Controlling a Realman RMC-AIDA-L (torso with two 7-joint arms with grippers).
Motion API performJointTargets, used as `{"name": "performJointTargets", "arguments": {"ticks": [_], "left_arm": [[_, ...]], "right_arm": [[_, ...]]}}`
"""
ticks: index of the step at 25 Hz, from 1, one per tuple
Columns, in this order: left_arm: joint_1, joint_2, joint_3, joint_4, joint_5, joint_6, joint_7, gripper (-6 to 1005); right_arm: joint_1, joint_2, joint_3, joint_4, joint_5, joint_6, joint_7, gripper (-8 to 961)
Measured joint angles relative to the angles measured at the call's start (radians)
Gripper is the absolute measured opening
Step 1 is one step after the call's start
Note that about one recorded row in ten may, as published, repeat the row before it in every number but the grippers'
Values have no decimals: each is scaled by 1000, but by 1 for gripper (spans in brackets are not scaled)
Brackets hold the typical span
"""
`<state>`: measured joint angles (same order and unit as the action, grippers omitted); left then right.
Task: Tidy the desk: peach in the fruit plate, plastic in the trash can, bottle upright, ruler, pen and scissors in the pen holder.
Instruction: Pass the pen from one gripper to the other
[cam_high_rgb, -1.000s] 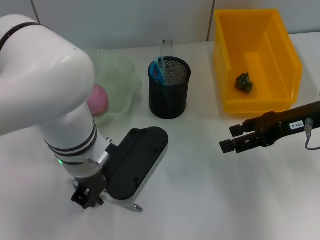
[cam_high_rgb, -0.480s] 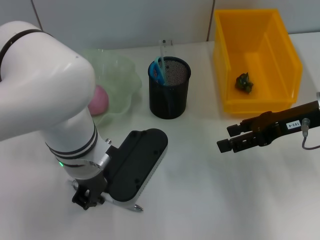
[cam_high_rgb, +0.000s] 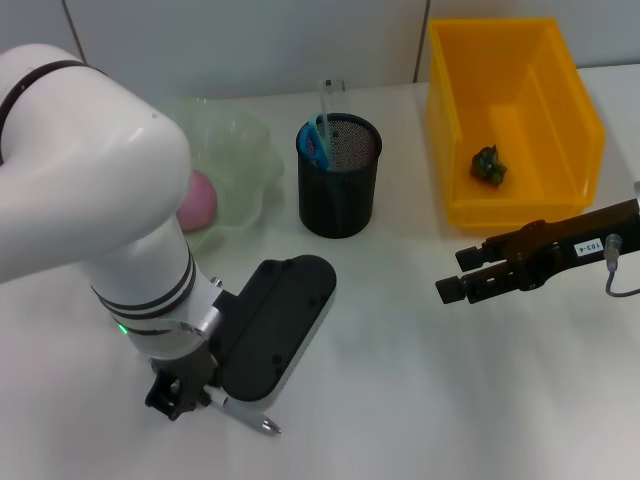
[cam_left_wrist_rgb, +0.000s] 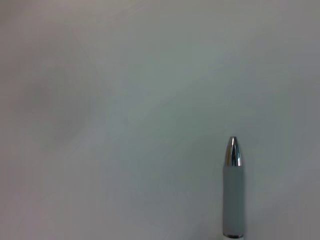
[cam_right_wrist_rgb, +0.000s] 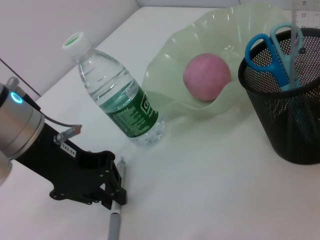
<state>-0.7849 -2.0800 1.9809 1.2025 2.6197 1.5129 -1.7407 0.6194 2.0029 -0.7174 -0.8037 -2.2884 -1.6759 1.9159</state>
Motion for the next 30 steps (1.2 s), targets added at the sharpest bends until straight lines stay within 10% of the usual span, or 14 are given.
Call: {"name": "performJointTargets", "arguments": {"ticks": [15, 30], "left_arm": [[-10, 0, -142, 133, -72, 138, -130, 132], [-40, 0, -83, 226, 1, 213, -303, 133]], "right_arm": [[2, 0, 0, 0, -24, -10, -61, 838], [13, 3, -11, 10, -25, -14, -93, 838]]}}
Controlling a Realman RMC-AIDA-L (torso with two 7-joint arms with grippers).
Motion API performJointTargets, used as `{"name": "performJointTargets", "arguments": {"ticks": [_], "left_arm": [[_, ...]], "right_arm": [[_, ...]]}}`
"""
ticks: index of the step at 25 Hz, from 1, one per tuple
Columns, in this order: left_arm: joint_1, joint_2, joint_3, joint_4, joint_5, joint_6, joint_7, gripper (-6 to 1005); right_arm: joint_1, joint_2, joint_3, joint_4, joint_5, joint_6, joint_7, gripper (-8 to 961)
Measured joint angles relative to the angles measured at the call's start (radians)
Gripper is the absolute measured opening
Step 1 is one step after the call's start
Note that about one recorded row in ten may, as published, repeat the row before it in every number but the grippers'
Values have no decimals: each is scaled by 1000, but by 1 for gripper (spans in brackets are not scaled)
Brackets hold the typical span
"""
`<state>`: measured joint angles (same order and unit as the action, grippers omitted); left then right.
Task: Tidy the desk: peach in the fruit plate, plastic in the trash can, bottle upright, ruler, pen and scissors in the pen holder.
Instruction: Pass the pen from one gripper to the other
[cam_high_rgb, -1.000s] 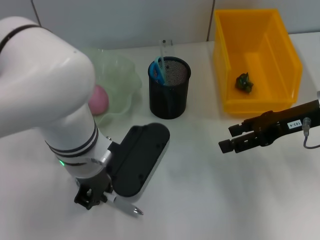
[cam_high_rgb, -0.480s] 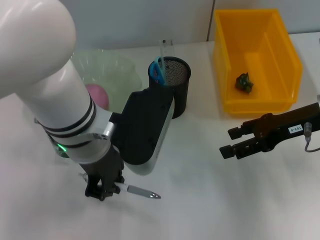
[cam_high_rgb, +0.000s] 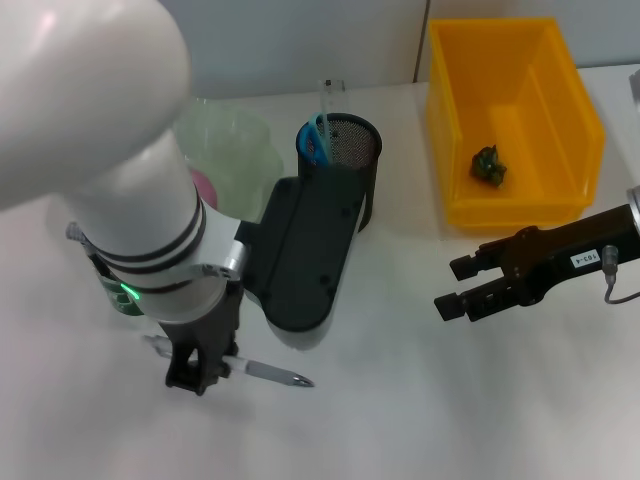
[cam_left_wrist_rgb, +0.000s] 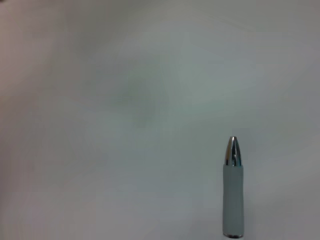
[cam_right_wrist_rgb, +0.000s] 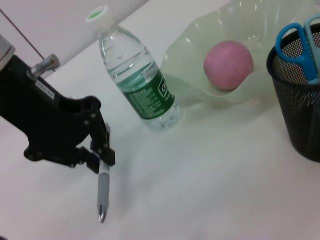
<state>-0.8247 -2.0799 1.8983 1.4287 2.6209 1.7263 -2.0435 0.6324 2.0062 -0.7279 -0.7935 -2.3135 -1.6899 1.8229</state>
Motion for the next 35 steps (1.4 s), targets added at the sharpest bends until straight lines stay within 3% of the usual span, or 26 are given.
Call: {"name": "performJointTargets", "arguments": {"ticks": [6, 16, 20, 24, 26, 29, 35], "left_arm": [[-18, 0, 71, 38, 62, 28, -81, 133], [-20, 0, 81, 93, 86, 50, -112, 132], [-13, 0, -4, 127, 39, 64, -101, 133], [-12, 5, -172, 160, -91, 106, -77, 133], [-12, 5, -172, 160, -91, 106, -77, 133], [-14, 6, -279, 161, -170, 118, -74, 133], [-16, 7, -406, 152, -279, 124, -82, 133]], "right_arm": [[0, -3, -29, -2, -1, 9, -1, 838], [-1, -5, -40, -4, -1, 11, -23, 839], [-4, -13, -41, -5, -1, 3, -24, 839], [-5, -20, -38, -7, -1, -11, -24, 838], [-5, -22, -38, -7, -1, -13, -24, 838], [-2, -30, -39, -8, 2, -27, -25, 839], [-3, -31, -40, -24, 4, -41, -30, 839]]}}
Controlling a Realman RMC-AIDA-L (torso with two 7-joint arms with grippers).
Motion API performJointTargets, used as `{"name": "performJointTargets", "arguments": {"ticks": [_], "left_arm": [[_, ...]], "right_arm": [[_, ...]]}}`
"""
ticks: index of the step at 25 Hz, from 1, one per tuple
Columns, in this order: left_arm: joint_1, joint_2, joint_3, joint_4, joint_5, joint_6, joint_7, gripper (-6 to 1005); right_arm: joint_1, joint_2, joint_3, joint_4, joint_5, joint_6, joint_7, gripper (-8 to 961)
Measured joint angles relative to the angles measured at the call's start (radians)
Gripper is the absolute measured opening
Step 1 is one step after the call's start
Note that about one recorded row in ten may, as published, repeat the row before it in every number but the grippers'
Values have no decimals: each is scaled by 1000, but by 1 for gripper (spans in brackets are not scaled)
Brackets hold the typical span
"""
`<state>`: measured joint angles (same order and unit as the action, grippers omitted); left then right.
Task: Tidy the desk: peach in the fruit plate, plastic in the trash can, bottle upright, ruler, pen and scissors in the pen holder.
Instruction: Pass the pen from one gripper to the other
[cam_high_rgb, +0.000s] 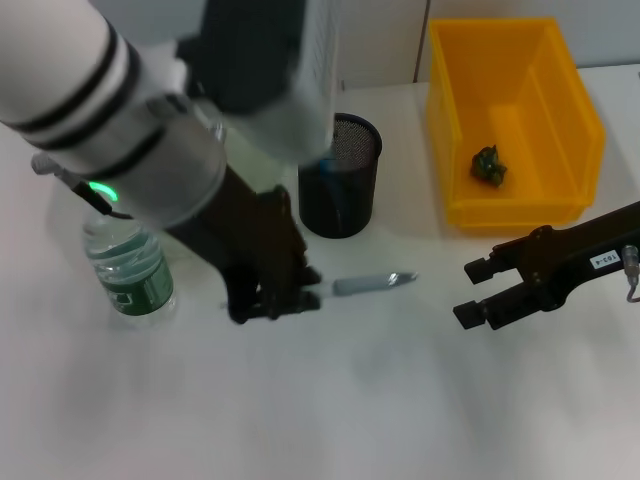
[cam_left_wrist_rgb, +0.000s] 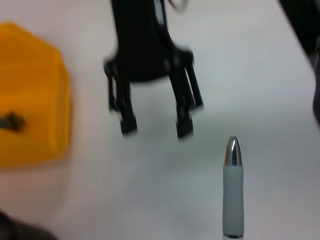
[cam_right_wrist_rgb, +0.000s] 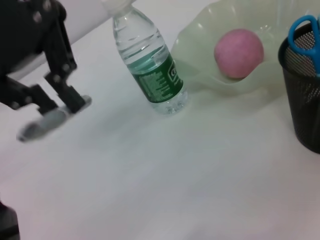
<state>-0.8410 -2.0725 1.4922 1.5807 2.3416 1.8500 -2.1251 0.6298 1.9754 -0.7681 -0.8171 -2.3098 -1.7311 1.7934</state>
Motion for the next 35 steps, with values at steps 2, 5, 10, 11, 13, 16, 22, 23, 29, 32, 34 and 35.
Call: {"name": "performJointTargets", "arguments": {"ticks": [2, 5, 10, 11, 13, 16, 22, 23, 29, 32, 34, 35], "left_arm": [[2, 0, -56, -15, -54, 1, -4, 132], [9, 0, -135, -46, -136, 2, -20, 132], [23, 3, -243, -91, -239, 3, -81, 132], [27, 3, -257, -94, -249, 3, -98, 132], [35, 3, -282, -96, -267, 2, -142, 132], [44, 3, -310, -98, -281, -1, -213, 132], [61, 5, -366, -122, -314, 5, -357, 133], [66, 6, -396, -149, -320, 9, -412, 133], [87, 9, -464, -208, -322, 45, -553, 133], [91, 9, -464, -247, -299, 48, -599, 133], [89, 9, -476, -279, -284, 43, -607, 133], [89, 9, -476, -279, -284, 43, -607, 133]], "right_arm": [[-1, 0, 6, -5, 1, -10, -9, 839], [-4, 0, 9, -14, 2, -15, -13, 839], [-10, 0, 17, -24, 13, -24, -28, 839], [-10, 0, 19, -23, 16, -25, -31, 839], [-10, 2, 22, -23, 18, -29, -36, 839], [-10, 4, 24, -23, 20, -32, -42, 838], [-12, 8, 25, -17, 50, -33, -69, 838], [-16, 9, 26, -17, 60, -33, -75, 838], [-74, 19, 28, -17, 209, -31, -149, 838], [-105, 47, 36, -37, 233, -12, -218, 839], [-127, 73, 46, -66, 241, 10, -272, 839], [-127, 73, 46, -66, 241, 10, -272, 839]]}}
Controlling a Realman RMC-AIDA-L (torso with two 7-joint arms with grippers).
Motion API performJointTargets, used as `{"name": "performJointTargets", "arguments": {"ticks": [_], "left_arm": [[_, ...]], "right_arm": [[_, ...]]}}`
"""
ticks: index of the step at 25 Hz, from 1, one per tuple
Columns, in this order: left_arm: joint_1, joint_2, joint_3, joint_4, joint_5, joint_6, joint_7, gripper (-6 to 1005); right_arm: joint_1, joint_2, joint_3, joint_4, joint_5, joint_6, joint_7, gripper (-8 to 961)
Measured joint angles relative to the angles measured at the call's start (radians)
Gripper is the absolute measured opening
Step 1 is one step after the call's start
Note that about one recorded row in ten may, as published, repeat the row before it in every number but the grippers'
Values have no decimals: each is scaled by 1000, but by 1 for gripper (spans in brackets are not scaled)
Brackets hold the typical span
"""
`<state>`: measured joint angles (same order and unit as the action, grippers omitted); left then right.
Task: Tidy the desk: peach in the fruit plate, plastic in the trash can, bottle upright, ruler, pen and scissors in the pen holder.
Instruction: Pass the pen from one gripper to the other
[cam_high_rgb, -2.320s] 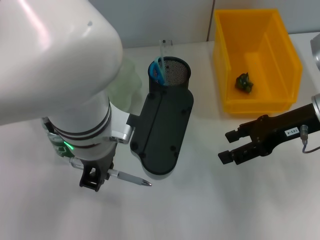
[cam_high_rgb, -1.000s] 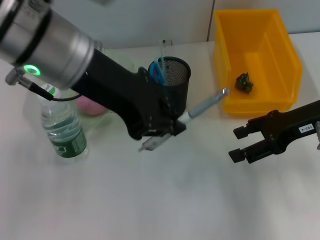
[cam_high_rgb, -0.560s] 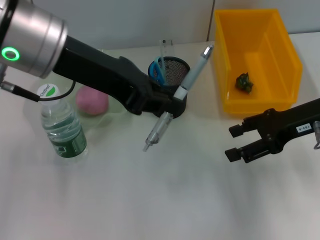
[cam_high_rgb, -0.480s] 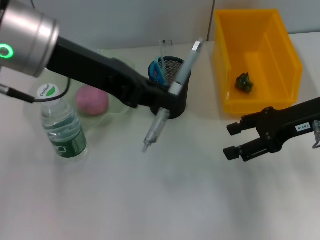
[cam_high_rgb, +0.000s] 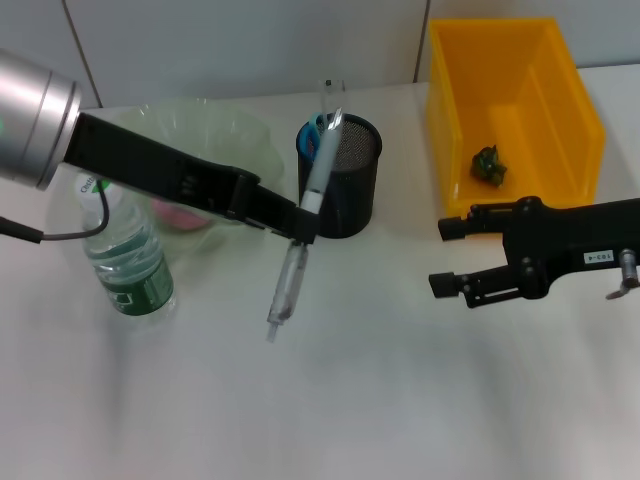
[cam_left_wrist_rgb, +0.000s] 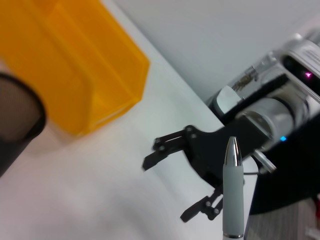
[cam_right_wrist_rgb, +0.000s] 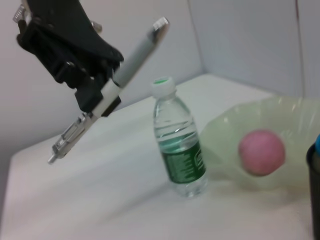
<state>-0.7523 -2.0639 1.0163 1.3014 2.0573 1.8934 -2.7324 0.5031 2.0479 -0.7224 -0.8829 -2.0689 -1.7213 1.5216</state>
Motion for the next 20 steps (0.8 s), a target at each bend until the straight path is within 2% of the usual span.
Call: {"name": "performJointTargets", "arguments": {"ticks": [2, 4, 13, 15, 18, 20], "left_arm": [[-1, -1, -27, -36, 11, -6, -6, 133], [-1, -2, -60, -62, 11, -13, -9, 133], [31, -8, -52, -73, -36, -110, -49, 133], [48, -9, -37, -67, -64, -140, -75, 133], [70, -9, 42, -46, -144, -165, -117, 132], [70, -9, 42, -46, -144, -165, -117, 132]], "right_arm": [[-26, 22, 4, -37, 16, 23, -61, 838], [-47, 31, 1, -53, 68, 56, -139, 838], [-43, 30, -1, -35, 118, 100, -275, 839], [-37, 30, 0, -35, 119, 107, -295, 839], [-26, 27, 6, -30, 120, 123, -328, 839], [-24, 27, 6, -30, 120, 123, -328, 839]]}}
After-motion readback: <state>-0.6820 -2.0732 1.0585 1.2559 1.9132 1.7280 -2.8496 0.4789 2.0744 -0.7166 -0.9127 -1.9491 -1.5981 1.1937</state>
